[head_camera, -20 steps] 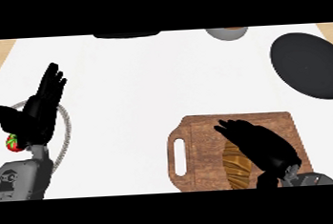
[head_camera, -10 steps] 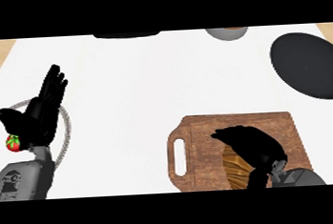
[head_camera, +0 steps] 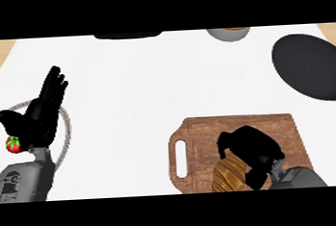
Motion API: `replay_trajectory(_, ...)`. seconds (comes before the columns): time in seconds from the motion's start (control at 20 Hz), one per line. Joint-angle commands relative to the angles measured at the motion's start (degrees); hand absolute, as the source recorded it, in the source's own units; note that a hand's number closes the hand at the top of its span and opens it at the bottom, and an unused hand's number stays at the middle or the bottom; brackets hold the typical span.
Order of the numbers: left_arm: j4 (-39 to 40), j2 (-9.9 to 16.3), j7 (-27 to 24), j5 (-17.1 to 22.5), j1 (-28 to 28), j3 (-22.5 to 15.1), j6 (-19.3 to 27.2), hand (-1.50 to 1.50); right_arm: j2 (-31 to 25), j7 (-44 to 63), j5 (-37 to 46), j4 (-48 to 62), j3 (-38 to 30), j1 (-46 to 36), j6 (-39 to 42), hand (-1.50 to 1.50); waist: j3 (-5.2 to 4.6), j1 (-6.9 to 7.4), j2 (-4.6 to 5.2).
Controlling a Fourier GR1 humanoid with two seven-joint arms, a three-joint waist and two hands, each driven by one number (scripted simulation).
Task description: Pick the croissant from the cutting board and place it in the pan
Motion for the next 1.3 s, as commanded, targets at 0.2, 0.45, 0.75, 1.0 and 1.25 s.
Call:
replay_trajectory(0.2, 0.23, 0.86, 1.06, 0.95, -1.82, 0.63, -1.32, 0.00, 17.72, 25.57, -0.33, 9.95, -11.45, -8.76, -1.93, 1.50, 0.16, 1.05, 0.79)
replay_trajectory(0.45, 0.83, -1.43, -1.07, 0.07, 0.54, -1.30, -1.04, 0.00, 18.09, 37.83, -1.42, 15.21, -15.84, -19.68, -12.33, 1.50, 0.21, 1.72, 0.71)
replay_trajectory(0.75, 0.23, -0.94, 1.18, -0.43, -2.29, -0.73, 0.16, 0.00, 18.20, 41.10, 11.13, 11.54, -13.68, -26.94, -25.88, 1.50, 0.22, 0.70, 0.43)
replay_trajectory(1.0, -2.02, -0.26, 1.25, -0.63, 0.89, -0.07, 0.29, 0.00, 17.31, 44.00, 11.57, 2.66, -15.77, -26.65, -28.17, 1.50, 0.24, -0.02, -0.02)
replay_trajectory(1.25, 4.00, -1.57, -0.74, -1.18, -1.96, 0.37, 1.13, 0.00, 11.41, 38.12, 7.98, 9.13, -25.82, -31.70, -33.55, 1.50, 0.24, -0.12, 0.48)
